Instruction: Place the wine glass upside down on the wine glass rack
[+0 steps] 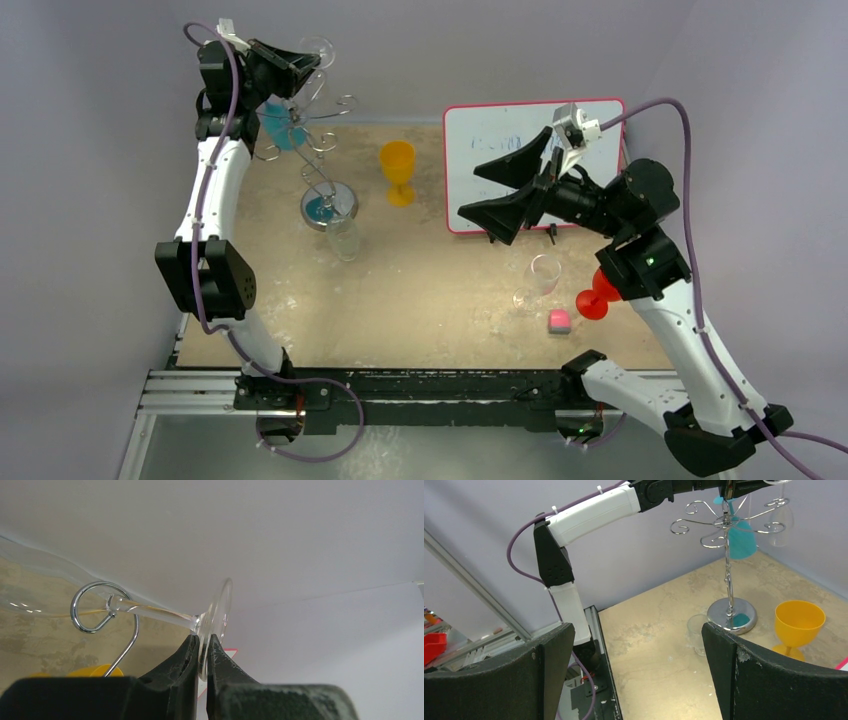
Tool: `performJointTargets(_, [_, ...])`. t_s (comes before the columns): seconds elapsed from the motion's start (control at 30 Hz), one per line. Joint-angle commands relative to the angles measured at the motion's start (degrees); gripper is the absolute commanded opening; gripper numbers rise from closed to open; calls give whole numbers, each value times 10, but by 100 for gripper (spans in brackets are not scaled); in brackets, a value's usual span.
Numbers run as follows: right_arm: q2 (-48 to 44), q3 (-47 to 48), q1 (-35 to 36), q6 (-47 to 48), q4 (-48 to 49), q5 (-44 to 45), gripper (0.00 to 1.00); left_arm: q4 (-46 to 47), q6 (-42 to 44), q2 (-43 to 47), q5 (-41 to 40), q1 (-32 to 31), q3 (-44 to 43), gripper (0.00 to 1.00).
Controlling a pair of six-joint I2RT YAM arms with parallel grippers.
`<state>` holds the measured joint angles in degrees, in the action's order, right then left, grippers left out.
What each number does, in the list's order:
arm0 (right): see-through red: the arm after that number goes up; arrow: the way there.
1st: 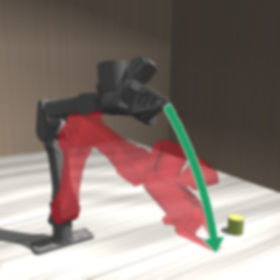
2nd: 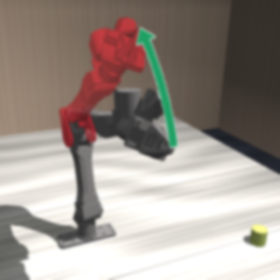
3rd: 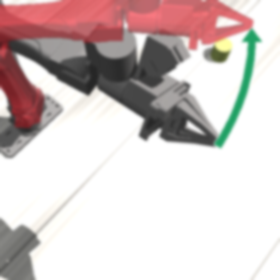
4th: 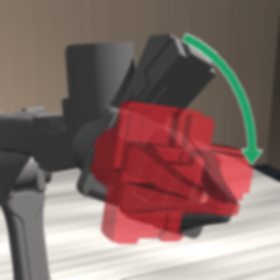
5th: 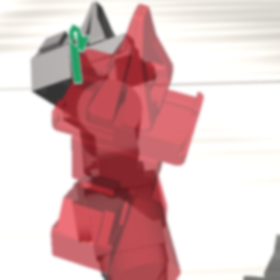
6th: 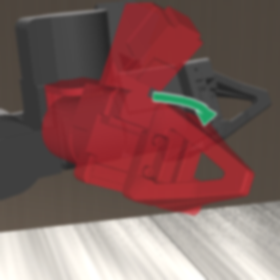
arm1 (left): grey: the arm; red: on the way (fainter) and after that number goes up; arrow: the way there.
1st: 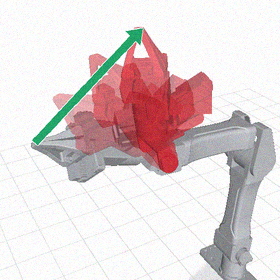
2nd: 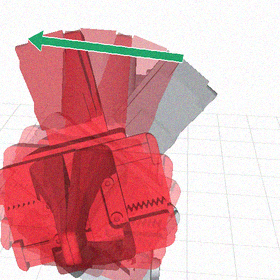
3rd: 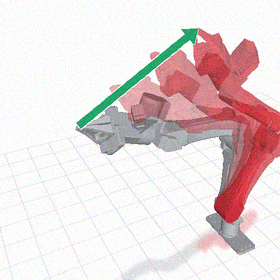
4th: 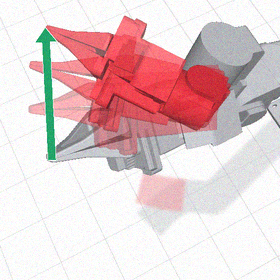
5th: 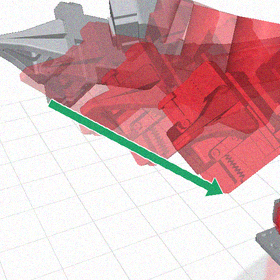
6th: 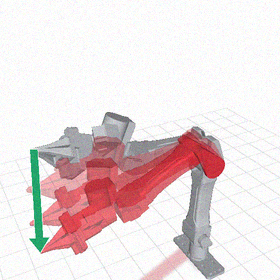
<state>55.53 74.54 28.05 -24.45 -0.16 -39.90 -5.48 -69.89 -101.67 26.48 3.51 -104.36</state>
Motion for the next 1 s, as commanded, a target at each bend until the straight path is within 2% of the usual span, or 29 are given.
performJointTargets(0.0, [-15, 2, -2, 1, 21, 10, 100, -1, -5, 5, -15, 15, -22, 0])
performJointTargets(0.6, [-12, 3, -2, 7, 19, 12, 100, -25, -11, 14, -26, 24, -17, 0])
performJointTargets(0.8, [-15, 13, -2, 15, 5, 17, 100, -20, -22, 11, -2, 25, -29, 0])
performJointTargets(0.97, [-17, 6, -2, 12, 8, 17, 100, 59, -87, 1, 46, 24, -6, 0])
